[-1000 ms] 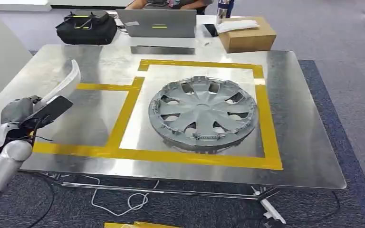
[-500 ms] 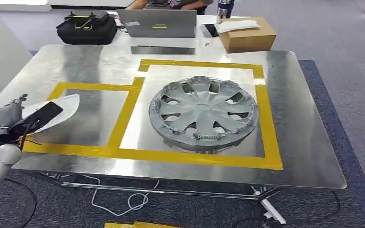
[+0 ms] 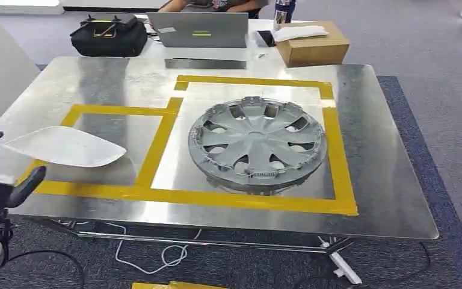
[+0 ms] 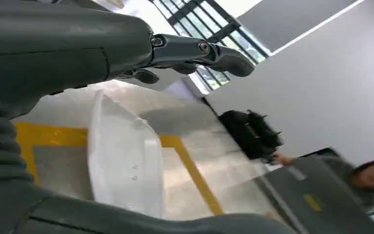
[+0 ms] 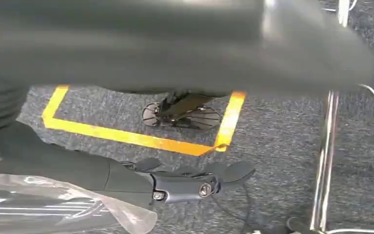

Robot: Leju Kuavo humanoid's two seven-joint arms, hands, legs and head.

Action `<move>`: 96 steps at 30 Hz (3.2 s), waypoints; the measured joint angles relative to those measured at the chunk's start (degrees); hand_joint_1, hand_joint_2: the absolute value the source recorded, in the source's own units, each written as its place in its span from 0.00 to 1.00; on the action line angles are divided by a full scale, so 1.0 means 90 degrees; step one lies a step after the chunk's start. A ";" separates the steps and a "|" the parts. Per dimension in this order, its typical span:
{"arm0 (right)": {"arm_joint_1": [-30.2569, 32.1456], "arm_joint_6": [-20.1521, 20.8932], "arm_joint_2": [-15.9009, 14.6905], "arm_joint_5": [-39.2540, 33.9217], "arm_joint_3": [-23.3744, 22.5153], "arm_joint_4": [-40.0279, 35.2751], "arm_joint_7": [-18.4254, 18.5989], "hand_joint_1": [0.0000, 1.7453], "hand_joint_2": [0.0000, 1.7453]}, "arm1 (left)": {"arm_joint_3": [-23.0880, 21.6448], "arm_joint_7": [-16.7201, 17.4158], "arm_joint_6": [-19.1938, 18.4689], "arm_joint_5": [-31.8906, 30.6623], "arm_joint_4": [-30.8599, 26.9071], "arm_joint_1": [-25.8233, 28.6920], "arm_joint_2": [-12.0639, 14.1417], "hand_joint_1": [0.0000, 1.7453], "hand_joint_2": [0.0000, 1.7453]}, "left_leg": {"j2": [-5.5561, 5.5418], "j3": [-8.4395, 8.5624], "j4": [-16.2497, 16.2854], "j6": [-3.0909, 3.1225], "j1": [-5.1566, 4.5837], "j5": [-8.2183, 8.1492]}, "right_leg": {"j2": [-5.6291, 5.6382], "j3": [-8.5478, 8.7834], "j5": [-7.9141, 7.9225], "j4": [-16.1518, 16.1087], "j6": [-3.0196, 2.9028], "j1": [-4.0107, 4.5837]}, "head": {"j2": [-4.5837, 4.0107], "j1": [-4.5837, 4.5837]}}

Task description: Take the parts from the cabinet and place them on the table.

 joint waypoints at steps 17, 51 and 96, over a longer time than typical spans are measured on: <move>-0.0605 -0.0393 -0.0352 -0.1328 0.1416 -0.0493 -0.0673 0.00 0.00 | 0.2735 -0.0611 -0.0654 0.2466 -0.0856 0.2101 -0.2184 0.00 0.00 | -0.0090 -0.0055 -0.0117 0.0188 0.0089 0.0238 | 0.0176 0.0306 -0.0382 0.0405 0.0337 -0.0137 | 0.0000 0.0010; -0.0753 -0.0073 -0.0588 -0.1333 0.1598 -0.0702 -0.0144 0.00 0.00 | 0.6299 0.1720 -0.3043 0.0448 0.3452 0.1728 -0.4080 0.00 0.00 | -0.0461 -0.0445 0.0025 0.0160 -0.0066 0.0592 | 0.0299 0.1340 -0.0764 -0.0488 0.0120 -0.0030 | 0.0000 0.0007; -0.0984 0.0277 -0.0364 -0.1316 0.1719 -0.0024 -0.0129 0.00 0.00 | 0.6785 0.1235 -0.3719 -0.0727 0.3576 0.1515 -0.4076 0.00 0.00 | -0.0356 0.0803 -0.0134 -0.0039 0.0044 -0.0330 | -0.0156 0.0223 0.0019 -0.0094 0.0037 -0.0023 | 0.0000 -0.0017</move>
